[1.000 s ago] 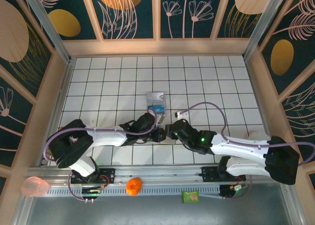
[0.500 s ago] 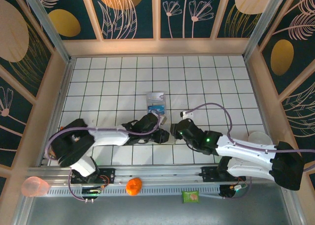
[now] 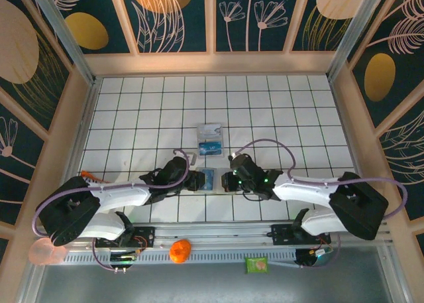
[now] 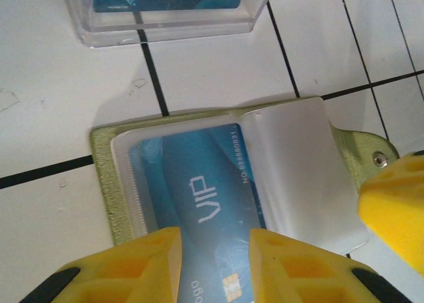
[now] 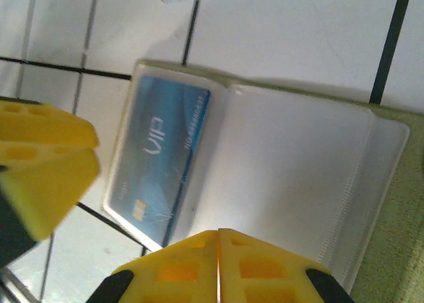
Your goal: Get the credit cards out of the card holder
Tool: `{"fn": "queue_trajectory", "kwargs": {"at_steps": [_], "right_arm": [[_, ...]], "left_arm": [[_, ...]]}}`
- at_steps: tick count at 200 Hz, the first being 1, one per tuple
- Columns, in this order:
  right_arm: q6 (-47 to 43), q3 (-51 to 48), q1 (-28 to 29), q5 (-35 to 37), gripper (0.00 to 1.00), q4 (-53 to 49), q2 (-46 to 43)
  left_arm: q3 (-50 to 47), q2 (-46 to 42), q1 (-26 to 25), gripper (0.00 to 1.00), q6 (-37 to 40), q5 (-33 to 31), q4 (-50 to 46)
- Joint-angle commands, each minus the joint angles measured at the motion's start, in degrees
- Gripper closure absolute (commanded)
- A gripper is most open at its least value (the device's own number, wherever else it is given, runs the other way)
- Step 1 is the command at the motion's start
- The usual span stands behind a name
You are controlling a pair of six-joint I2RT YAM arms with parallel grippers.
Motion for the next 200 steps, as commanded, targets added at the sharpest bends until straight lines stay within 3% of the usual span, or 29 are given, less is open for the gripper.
{"fn": "queue_trajectory", "kwargs": {"at_steps": [1, 33, 63, 97, 139, 200], "right_arm": [[1.6, 1.3, -1.2, 0.5, 0.95, -2.5, 2.9], [3.0, 1.5, -1.8, 4.8, 0.95, -6.1, 4.8], [1.4, 2.8, -1.4, 5.2, 0.94, -6.0, 1.8], [-1.5, 4.9, -1.3, -2.2, 0.83, -1.6, -1.3], [2.3, 8.3, -1.9, -9.7, 0.73, 3.0, 5.6], [6.6, 9.4, -2.0, -9.8, 0.71, 4.1, 11.4]], "left_arm": [[-0.7, -0.9, 0.9, 0.69, 0.4, -1.3, 0.9], [-0.7, 0.4, 1.0, 0.7, 1.1, 1.1, 2.8], [-0.3, 2.2, 1.0, 0.82, 1.8, 2.5, 3.7], [-0.2, 3.5, 1.0, 0.86, 1.8, 3.1, 4.1], [-2.0, 5.1, 0.9, 0.89, 0.5, 3.8, 5.6], [-3.6, 5.8, 0.9, 0.91, -1.0, 6.7, 6.6]]}}
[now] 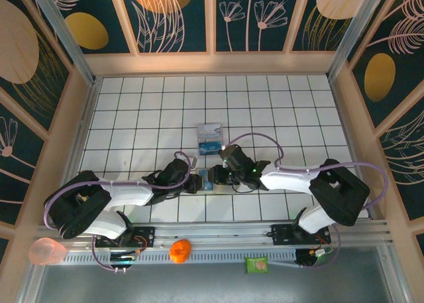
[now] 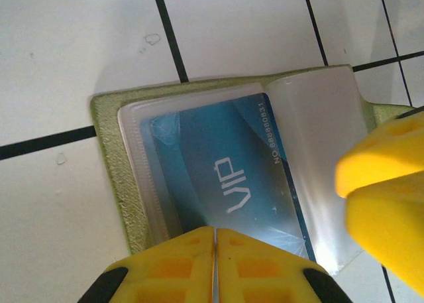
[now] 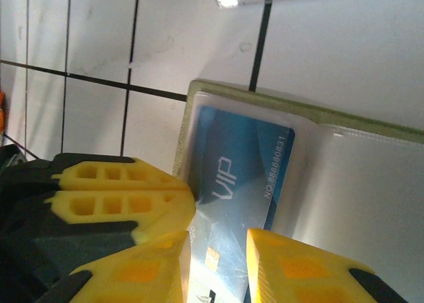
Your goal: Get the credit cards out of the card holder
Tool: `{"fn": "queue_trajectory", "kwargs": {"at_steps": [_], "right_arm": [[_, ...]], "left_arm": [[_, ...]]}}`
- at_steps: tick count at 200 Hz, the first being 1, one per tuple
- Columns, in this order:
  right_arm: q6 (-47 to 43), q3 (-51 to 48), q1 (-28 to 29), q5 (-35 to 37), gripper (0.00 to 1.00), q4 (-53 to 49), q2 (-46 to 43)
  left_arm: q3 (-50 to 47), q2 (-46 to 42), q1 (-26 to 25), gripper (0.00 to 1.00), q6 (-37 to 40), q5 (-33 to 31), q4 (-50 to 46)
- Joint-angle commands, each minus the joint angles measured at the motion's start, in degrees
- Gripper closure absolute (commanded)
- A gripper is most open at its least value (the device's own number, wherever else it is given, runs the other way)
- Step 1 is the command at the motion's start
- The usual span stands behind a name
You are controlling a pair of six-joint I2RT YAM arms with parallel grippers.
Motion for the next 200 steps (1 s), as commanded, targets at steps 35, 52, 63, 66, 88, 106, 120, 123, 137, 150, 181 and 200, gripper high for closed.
{"fn": "queue_trajectory", "kwargs": {"at_steps": [35, 52, 63, 66, 88, 106, 120, 123, 137, 150, 181, 200], "right_arm": [[3.4, 0.6, -0.4, -3.0, 0.71, 3.6, 3.1], [3.5, 0.6, -0.4, -3.1, 0.71, 3.5, 3.5], [3.7, 0.7, -0.3, -2.9, 0.71, 3.0, 3.9], [3.8, 0.7, -0.3, -2.9, 0.71, 2.9, 4.0], [4.2, 0.3, -0.3, -2.0, 0.72, 1.9, 4.2], [4.6, -0.5, -0.3, -1.4, 0.72, 2.2, 3.7], [4.5, -0.6, -0.3, -1.0, 0.72, 1.8, 3.6], [4.5, -0.6, -0.3, -0.9, 0.72, 1.7, 3.6], [4.8, -0.6, -0.3, -0.3, 0.72, 1.3, 3.7], [4.9, -0.8, -0.3, 0.5, 0.72, 0.6, 3.4], [4.9, -1.5, -0.3, 2.9, 0.72, -1.4, 1.7], [5.1, -2.0, -0.3, 3.3, 0.72, -1.4, 1.4]], "left_arm": [[-1.6, 0.8, 0.2, 0.91, -1.4, 2.5, 1.3], [-1.7, 0.9, 0.2, 0.91, -1.4, 2.7, 1.6], [-1.8, 1.1, 0.2, 0.92, -1.5, 2.7, 1.8], [-1.8, 1.2, 0.2, 0.92, -1.5, 2.8, 1.9], [-1.9, 1.4, 0.2, 0.93, -1.5, 2.6, 2.0], [-1.8, 1.5, 0.2, 0.95, -1.5, 2.4, 2.0], [-1.7, 1.8, 0.2, 0.97, -1.5, 2.1, 1.8], [-1.8, 1.9, 0.2, 0.97, -1.5, 2.1, 1.8], [-1.6, 2.3, 0.2, 0.98, -1.5, 2.1, 1.9], [-1.5, 2.7, 0.2, 0.99, -1.5, 2.0, 1.8], [-1.7, 3.3, 0.2, 1.0, -1.5, 1.6, 1.7], [-1.7, 3.6, 0.2, 1.0, -1.5, 1.5, 1.7]]}}
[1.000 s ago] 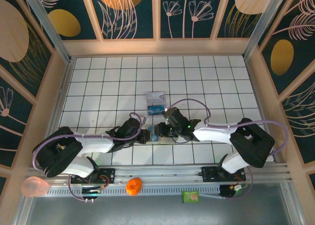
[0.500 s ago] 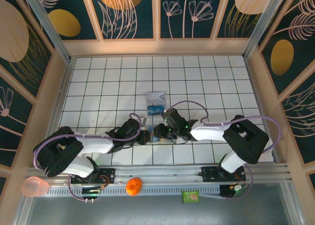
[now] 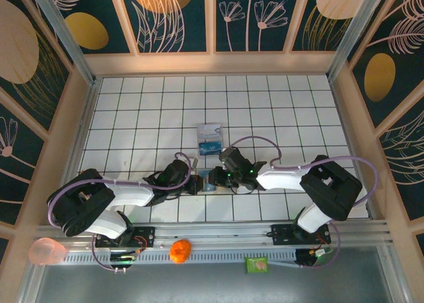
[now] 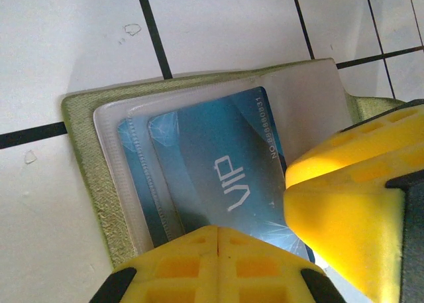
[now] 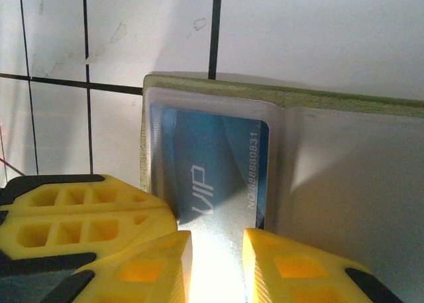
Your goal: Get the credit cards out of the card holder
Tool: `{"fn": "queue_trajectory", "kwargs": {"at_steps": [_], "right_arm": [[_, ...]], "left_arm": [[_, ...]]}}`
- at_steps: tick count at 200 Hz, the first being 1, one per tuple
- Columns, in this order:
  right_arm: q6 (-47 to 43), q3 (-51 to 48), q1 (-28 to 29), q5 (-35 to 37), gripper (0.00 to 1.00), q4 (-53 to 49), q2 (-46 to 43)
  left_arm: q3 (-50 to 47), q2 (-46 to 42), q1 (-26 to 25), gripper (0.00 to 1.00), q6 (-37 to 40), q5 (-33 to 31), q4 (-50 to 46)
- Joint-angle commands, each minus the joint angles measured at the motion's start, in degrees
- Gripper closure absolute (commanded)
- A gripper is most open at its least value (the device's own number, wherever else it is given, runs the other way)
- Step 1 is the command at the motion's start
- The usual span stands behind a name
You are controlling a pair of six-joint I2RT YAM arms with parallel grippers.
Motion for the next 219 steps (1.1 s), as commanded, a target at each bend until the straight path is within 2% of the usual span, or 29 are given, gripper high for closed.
{"fn": "queue_trajectory", "kwargs": {"at_steps": [1, 79, 154, 183, 219], "right_arm": [[0.8, -1.2, -0.3, 3.0, 0.72, -2.8, -1.7], [0.3, -1.2, -0.3, 4.0, 0.72, -3.6, -0.9], [-1.8, -1.4, -0.2, 7.1, 0.75, -5.4, -4.4], [-4.0, -1.7, -0.2, 1.8, 0.78, -1.6, -6.2], [-3.1, -1.4, -0.4, -3.0, 0.84, 0.2, -2.0]], "left_arm": [[-0.7, 1.7, 0.2, 1.0, -0.5, -0.1, -2.4], [-1.7, -0.1, 0.3, 1.0, -0.5, -1.4, -3.6], [-2.4, -2.4, 0.8, 1.0, 0.0, -2.2, -5.0], [-2.3, -1.5, 0.8, 1.0, -0.1, -1.9, -4.5], [-2.4, -1.3, 0.9, 1.0, -0.1, -1.9, -4.2]]}}
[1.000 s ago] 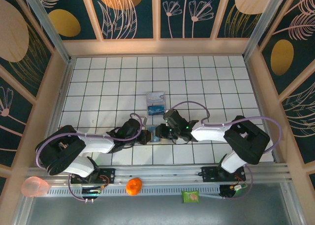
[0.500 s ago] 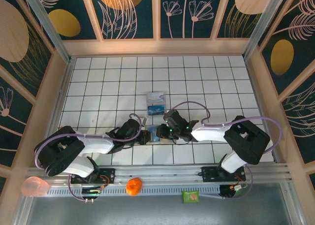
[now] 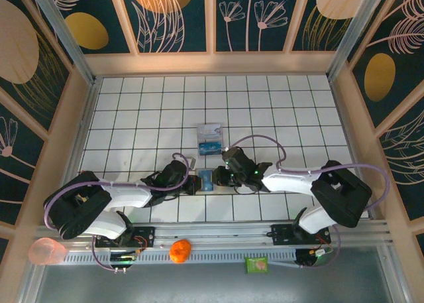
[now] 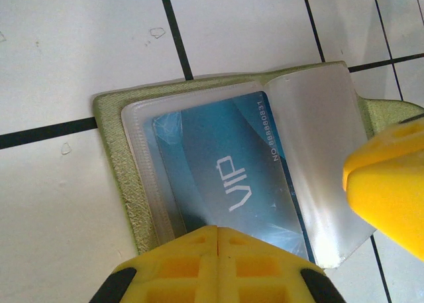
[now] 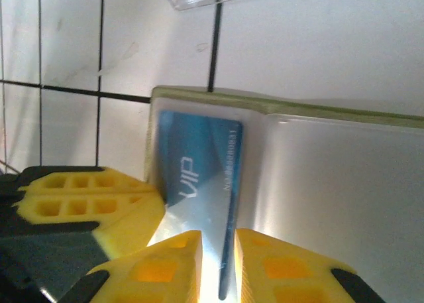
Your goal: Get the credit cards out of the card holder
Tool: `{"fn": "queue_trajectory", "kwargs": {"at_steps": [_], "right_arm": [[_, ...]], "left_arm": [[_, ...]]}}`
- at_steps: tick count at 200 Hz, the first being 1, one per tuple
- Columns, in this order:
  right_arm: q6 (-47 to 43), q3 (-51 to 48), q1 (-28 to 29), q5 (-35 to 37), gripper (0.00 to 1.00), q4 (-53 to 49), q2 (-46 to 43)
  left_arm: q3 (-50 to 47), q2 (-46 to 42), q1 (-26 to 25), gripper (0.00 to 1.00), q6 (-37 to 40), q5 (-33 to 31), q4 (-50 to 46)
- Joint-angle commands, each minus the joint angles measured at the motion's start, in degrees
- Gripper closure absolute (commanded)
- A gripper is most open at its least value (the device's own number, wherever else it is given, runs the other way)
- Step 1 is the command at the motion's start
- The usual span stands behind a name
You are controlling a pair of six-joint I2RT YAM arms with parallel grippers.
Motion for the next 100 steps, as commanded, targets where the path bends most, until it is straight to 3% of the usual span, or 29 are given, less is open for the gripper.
{"fn": "queue_trajectory", "kwargs": {"at_steps": [1, 100], "right_arm": [[-0.7, -0.2, -0.4, -3.8, 0.84, 2.0, 2.6], [0.2, -0.3, -1.4, -3.8, 0.87, 1.4, 4.6]], "left_arm": [[-1.3, 0.7, 0.4, 1.0, -0.1, -0.5, -3.1], [-1.6, 1.4, 0.4, 1.0, -0.1, -0.1, -2.2]]}}
